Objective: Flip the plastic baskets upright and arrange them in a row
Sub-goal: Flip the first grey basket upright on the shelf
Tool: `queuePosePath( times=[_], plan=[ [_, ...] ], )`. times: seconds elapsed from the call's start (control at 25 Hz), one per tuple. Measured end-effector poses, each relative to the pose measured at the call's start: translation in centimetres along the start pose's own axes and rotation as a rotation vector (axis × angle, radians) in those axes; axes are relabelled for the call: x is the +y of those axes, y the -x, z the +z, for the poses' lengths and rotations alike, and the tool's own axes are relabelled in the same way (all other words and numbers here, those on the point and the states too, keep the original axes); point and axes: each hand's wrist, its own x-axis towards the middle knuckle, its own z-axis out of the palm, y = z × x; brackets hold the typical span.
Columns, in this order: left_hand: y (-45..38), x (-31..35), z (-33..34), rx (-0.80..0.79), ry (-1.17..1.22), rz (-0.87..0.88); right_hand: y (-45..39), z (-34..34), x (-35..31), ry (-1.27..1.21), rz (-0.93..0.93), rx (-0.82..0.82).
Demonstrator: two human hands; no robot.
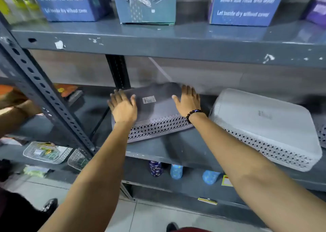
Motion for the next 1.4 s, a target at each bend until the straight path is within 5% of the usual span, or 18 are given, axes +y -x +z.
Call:
queuePosePath(
  times=[0.32,0.8,1.04,1.24,1.4],
  plan=[
    [-3.9,-2.8,0.2,-0.186,0.167,-0.421,-3.3,0.8,-0.4,-0.207,0.282,-0.25],
    [-3.3,-2.9,0.5,-0.096,0.203,-0.353,-3.6,0.7,-1.2,-0.567,0.599,-0.23],
    [-4.1,-1.8,-1.7,0.065,0.36,-0.236,-3.0,-1.4,-1.5,-0.654,0.735,-0.066],
    [-4.5,-0.9,-4.7,0.223,0.731,-0.188,-0.7,-2.6,-1.7,-1.085,0.717,0.341],
    [-3.8,-2.0,-6.0,0.191,0.998,-0.318,2.1,-3.3,-1.4,-1.444,0.83,0.449]
  ],
)
